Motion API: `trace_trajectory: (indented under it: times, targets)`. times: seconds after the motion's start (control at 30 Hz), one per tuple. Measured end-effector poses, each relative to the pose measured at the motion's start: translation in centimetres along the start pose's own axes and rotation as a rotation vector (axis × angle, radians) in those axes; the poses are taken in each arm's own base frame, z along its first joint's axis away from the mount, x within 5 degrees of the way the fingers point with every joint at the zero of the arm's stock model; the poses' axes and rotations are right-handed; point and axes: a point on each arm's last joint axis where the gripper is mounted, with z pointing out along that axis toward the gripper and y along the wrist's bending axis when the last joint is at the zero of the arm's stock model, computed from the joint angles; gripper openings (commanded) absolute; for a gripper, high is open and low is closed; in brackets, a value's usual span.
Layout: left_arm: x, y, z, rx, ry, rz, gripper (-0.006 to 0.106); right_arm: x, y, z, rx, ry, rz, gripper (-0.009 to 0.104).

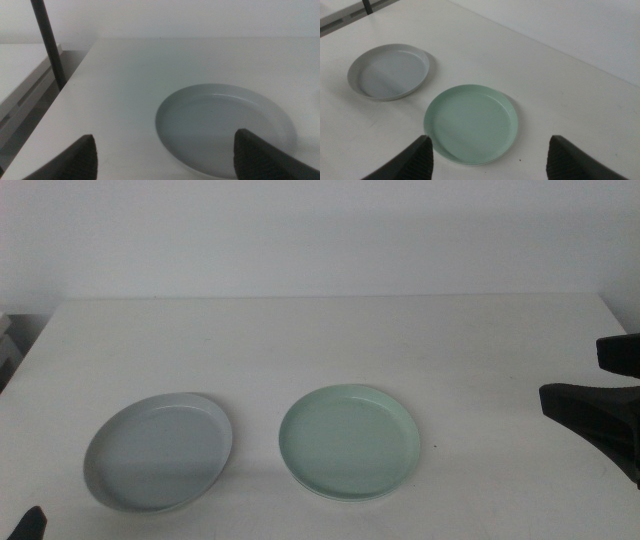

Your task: Stack the three bowls on top of each other.

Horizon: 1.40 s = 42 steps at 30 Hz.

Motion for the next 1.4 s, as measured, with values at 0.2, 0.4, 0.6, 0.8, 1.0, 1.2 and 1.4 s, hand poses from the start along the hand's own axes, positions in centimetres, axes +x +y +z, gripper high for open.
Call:
trace_trajectory:
  times: [0.2,0.4,0.6,0.8,1.0,1.2,1.4]
  targets:
    - [0.0,0.1,0.0,-0.018,-0.001,-0.003,0.105,0.0,0.0,0.0,-0.002,-0.004,0.004,0.057]
    - [-0.1,0.4,0.1,-0.068,0.010,-0.031,0.105,0.0,0.0,0.0,-0.003,-0.003,0.004,0.057]
    - [-4.8,0.4,0.9,-0.077,0.118,-0.069,0.105,0.0,0.0,0.0,-0.003,-0.003,0.004,0.057]
    - [-11.4,0.4,3.3,-0.070,0.280,-0.084,0.105,0.0,0.0,0.0,-0.003,-0.003,0.004,0.057]
    - [-15.9,0.5,6.5,-0.064,0.426,-0.090,0.105,0.0,0.0,0.0,-0.003,-0.003,0.004,0.057]
    - [-16.5,0.7,9.2,-0.065,0.508,-0.095,0.105,0.0,0.0,0.0,-0.003,-0.003,0.004,0.057]
    - [-15.3,0.9,11.9,-0.063,0.565,-0.132,0.105,0.0,0.0,0.0,-0.003,-0.002,0.004,0.057]
